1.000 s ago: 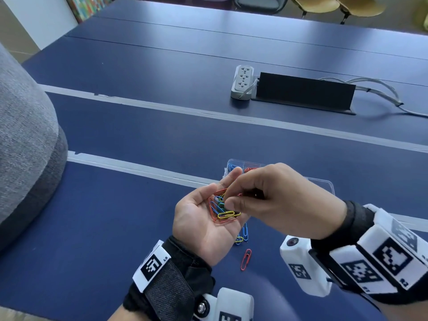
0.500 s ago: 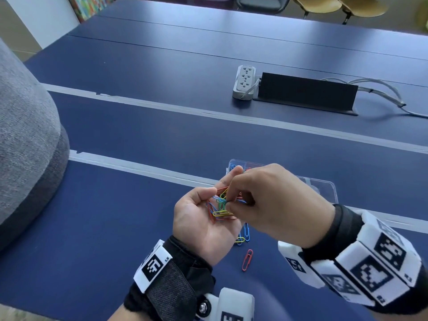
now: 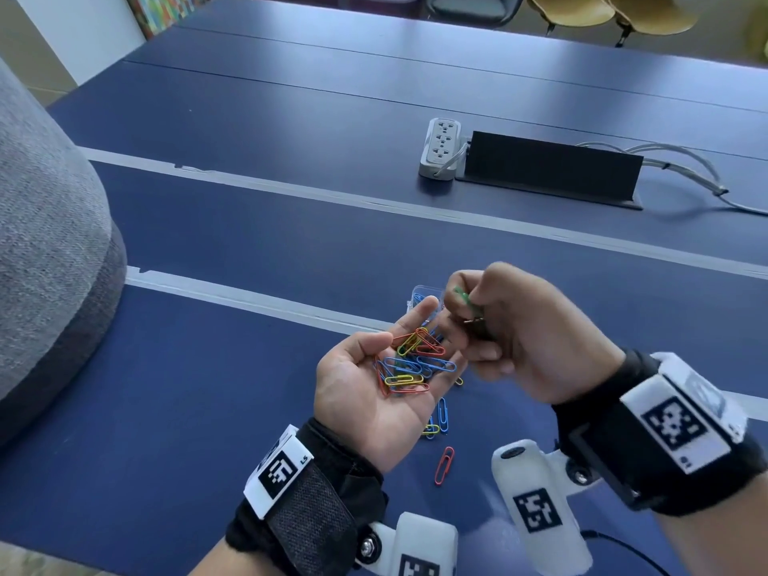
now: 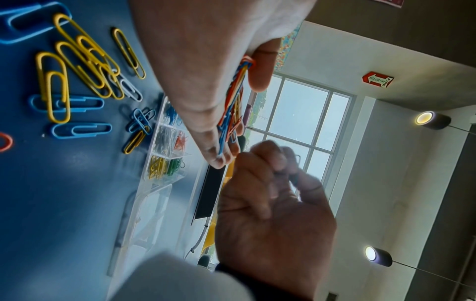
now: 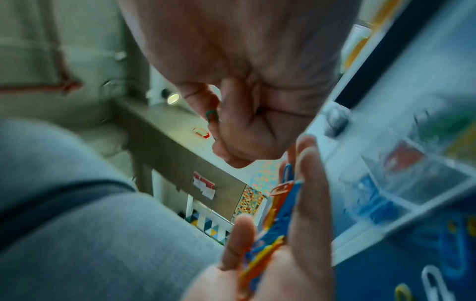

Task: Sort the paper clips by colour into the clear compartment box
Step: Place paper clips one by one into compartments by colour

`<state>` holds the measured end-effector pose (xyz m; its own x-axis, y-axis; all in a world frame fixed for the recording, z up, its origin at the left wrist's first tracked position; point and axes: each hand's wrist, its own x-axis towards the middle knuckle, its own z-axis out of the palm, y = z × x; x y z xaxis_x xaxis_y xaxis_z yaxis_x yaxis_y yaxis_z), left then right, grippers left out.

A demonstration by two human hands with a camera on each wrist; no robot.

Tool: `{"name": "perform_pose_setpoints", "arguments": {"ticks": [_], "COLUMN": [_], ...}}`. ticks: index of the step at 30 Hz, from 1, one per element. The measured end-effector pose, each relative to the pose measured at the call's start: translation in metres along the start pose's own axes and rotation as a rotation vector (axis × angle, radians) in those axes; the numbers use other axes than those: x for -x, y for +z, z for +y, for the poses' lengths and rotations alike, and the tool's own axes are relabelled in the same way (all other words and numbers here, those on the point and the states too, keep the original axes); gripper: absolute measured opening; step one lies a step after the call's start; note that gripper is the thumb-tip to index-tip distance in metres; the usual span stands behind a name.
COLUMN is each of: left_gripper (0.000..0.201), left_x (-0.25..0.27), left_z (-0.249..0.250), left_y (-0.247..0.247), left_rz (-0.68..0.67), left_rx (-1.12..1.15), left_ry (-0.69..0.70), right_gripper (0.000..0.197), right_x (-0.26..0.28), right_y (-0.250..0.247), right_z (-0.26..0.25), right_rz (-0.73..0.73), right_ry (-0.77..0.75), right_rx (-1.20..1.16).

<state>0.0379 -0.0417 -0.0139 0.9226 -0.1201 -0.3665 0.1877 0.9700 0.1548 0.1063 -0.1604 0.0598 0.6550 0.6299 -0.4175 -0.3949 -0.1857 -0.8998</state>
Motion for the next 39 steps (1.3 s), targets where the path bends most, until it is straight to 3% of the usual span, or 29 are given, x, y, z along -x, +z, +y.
{"name": "perform_pose_setpoints", "arguments": {"ticks": [2, 5, 7, 9, 11, 12, 20, 22, 25, 28, 32, 34, 36, 39], "left_gripper": [0.053, 0.044, 0.035, 0.032, 0.040, 0.045, 0.059, 0.058, 0.060, 0.052, 0.024, 0.023, 0.029, 0.040], "left_x": [0.000, 0.001, 0.002, 0.002, 0.002, 0.002, 0.002, 0.000, 0.000, -0.005, -0.003, -0.003, -0.003, -0.001], "left_z": [-0.001, -0.004, -0.004, -0.003, -0.002, -0.001, -0.002, 0.000, 0.001, 0.000, 0.002, 0.002, 0.003, 0.004], "left_y": [0.001, 0.003, 0.005, 0.004, 0.002, 0.001, 0.000, -0.007, -0.006, -0.009, -0.003, -0.002, -0.003, -0.005], "left_rz": [0.003, 0.020, 0.036, 0.044, 0.044, 0.048, 0.070, 0.064, -0.052, 0.108, 0.091, 0.097, 0.068, 0.033], "left_rx": [-0.012, -0.019, -0.020, -0.041, -0.047, -0.041, -0.054, -0.024, 0.037, 0.000, 0.033, 0.050, 0.040, 0.023], "left_ry": [-0.005, 0.002, 0.008, 0.000, -0.014, -0.015, 0.002, 0.010, -0.023, -0.022, 0.019, 0.012, 0.019, -0.006], "right_gripper": [0.011, 0.015, 0.016, 0.018, 0.019, 0.020, 0.028, 0.026, 0.020, 0.015, 0.011, 0.003, 0.014, 0.014], "right_x": [-0.001, -0.005, -0.007, -0.009, -0.010, -0.011, -0.011, -0.012, -0.014, -0.016, -0.016, -0.016, -0.014, -0.014], "right_y": [-0.005, -0.004, 0.002, 0.005, 0.007, 0.008, 0.014, 0.014, 0.013, 0.011, 0.008, 0.006, 0.005, -0.010], "right_z": [-0.001, 0.001, 0.003, 0.006, 0.007, 0.007, 0.008, 0.008, 0.009, 0.008, 0.005, 0.004, 0.002, -0.005], "right_rz": [-0.070, -0.087, -0.012, 0.065, 0.057, 0.030, -0.074, -0.083, -0.095, -0.131, -0.149, -0.118, -0.087, -0.115], "right_ry": [0.036, 0.005, -0.088, -0.260, -0.369, -0.385, -0.460, -0.476, -0.499, -0.529, -0.573, -0.592, -0.491, -0.154], "right_rx": [-0.182, -0.173, 0.127, 0.682, 1.165, 1.291, 1.515, 1.512, 1.503, 1.461, 1.308, 1.214, 0.905, 0.034]}}
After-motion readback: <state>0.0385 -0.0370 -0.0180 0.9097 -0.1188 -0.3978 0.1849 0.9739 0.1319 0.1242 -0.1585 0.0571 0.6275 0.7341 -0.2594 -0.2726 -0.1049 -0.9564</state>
